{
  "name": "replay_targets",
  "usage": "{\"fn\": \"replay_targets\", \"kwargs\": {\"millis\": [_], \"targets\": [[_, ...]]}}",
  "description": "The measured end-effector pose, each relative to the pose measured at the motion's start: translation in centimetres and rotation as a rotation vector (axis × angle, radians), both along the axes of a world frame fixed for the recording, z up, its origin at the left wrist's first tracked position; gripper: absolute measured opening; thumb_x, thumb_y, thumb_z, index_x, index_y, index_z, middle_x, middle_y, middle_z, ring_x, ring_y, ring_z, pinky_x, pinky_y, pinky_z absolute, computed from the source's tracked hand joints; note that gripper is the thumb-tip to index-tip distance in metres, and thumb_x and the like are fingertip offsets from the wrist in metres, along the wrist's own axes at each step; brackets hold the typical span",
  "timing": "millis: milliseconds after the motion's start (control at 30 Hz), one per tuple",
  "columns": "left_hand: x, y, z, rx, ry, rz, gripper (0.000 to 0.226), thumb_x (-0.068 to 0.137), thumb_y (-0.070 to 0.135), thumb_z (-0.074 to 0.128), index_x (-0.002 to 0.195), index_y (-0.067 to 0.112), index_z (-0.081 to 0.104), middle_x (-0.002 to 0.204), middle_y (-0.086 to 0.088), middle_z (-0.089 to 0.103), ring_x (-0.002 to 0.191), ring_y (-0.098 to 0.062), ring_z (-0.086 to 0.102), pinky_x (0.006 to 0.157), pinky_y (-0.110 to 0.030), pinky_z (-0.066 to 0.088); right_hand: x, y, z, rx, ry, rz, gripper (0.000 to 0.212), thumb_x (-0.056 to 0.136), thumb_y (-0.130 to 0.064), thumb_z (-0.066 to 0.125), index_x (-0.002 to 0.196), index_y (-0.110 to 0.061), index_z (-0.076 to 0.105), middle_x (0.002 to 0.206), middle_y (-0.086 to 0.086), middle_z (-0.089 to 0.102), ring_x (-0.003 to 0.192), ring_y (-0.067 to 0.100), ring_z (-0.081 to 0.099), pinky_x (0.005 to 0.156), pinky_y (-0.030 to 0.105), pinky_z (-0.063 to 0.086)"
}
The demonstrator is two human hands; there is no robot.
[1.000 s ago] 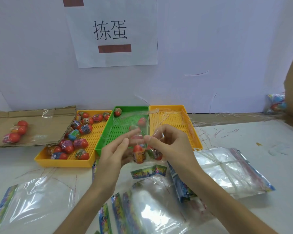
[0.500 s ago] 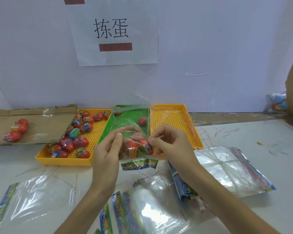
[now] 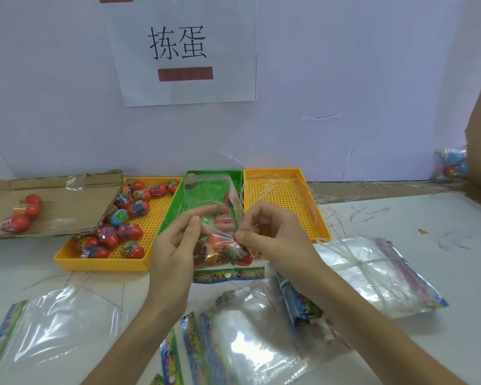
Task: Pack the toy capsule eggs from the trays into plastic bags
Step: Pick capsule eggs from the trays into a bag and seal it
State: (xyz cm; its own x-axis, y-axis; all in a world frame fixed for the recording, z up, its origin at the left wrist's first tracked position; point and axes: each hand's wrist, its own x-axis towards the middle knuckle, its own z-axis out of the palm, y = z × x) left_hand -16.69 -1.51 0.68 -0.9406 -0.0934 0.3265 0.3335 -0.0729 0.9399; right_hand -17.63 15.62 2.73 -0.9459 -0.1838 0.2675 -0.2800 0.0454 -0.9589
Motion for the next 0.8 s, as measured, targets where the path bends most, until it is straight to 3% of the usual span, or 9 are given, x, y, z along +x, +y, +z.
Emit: {"fn": "replay_targets", "kwargs": {"millis": [133,200,300,367,433,567,667,733,800], "targets": [[-0.7,0.2,0.6,0.152,-0.227,-0.156,0.031,0.093,0.033,0.055,0.115,0.016,0.071,0.108,-0.016,0.077,0.100,-0.035,0.074,0.072,-0.042,0.064,-0.1,0.1,-0.1,-0.003,0.026,-0.025,0.023,0.087,0.005,0.071,0.078,-0.014,0.060,0.068,-0.007,0.062,0.059,0.012,0.053,0.058,0.028,0.046],[-1.0,0.2,0.8,0.123,-0.359,-0.177,0.025,0.097,0.028,0.058,0.109,0.011,0.072,0.104,-0.015,0.078,0.101,-0.032,0.074,0.073,-0.039,0.060,-0.2,0.2,-0.1,0.001,0.025,-0.032,0.023,0.088,0.005,0.070,0.079,-0.015,0.060,0.067,-0.011,0.064,0.058,0.009,0.055,0.058,0.022,0.045],[-0.9,0.0,0.0,0.019,-0.279,-0.176,0.029,0.083,0.037,0.071,0.103,0.018,0.079,0.104,-0.013,0.077,0.101,-0.034,0.073,0.082,-0.040,0.059,-0.2,0.1,-0.1,0.000,0.016,-0.063,0.023,0.088,0.003,0.070,0.084,-0.019,0.063,0.073,-0.010,0.064,0.061,0.008,0.057,0.060,0.024,0.048],[-0.3,-0.4,-0.5,0.012,-0.227,-0.172,0.033,0.075,0.043,0.077,0.101,0.023,0.080,0.105,-0.009,0.077,0.106,-0.034,0.071,0.095,-0.049,0.055,-0.2,0.1,0.0,-0.014,-0.002,-0.081,0.021,0.088,0.000,0.071,0.090,-0.020,0.065,0.081,-0.005,0.067,0.070,0.012,0.060,0.064,0.030,0.051],[-0.3,-0.3,-0.6,-0.009,-0.205,-0.160,0.027,0.078,0.041,0.081,0.100,0.026,0.081,0.103,-0.007,0.078,0.105,-0.030,0.072,0.100,-0.056,0.052,-0.2,0.2,0.1,-0.033,-0.013,-0.085,0.017,0.088,-0.005,0.074,0.092,-0.020,0.066,0.084,-0.006,0.068,0.076,0.013,0.063,0.067,0.028,0.051],[-0.4,-0.2,-0.7,-0.045,-0.206,-0.144,0.021,0.084,0.036,0.078,0.100,0.023,0.080,0.102,-0.008,0.078,0.104,-0.030,0.072,0.103,-0.061,0.049,-0.3,0.6,0.3,-0.095,0.025,-0.180,0.013,0.090,-0.010,0.073,0.082,-0.019,0.068,0.077,-0.003,0.069,0.075,0.021,0.065,0.062,0.023,0.050],[-0.4,-0.3,-0.7,0.004,-0.213,-0.093,0.030,0.081,0.040,0.070,0.102,0.021,0.080,0.105,-0.008,0.078,0.108,-0.032,0.071,0.105,-0.063,0.047,-1.0,1.7,0.6,-0.156,0.004,-0.279,0.008,0.093,-0.015,0.070,0.086,-0.019,0.069,0.079,-0.002,0.072,0.069,0.012,0.067,0.059,0.021,0.052],[-0.6,-0.6,-0.7,0.048,-0.226,-0.045,0.031,0.082,0.040,0.068,0.104,0.021,0.079,0.107,-0.009,0.077,0.110,-0.033,0.070,0.105,-0.061,0.047,-1.6,2.5,0.4,-0.011,0.056,-0.367,0.008,0.094,-0.018,0.070,0.089,-0.025,0.069,0.083,-0.008,0.072,0.072,0.006,0.067,0.062,0.018,0.053],[-0.8,-0.8,-0.9,0.096,-0.253,-0.006,0.027,0.088,0.035,0.067,0.107,0.020,0.078,0.109,-0.009,0.077,0.110,-0.034,0.070,0.102,-0.058,0.051,-2.1,3.1,-0.1,0.333,0.154,-0.412,0.011,0.094,-0.023,0.069,0.099,-0.032,0.069,0.095,-0.016,0.069,0.086,0.002,0.065,0.070,0.014,0.051]]}}
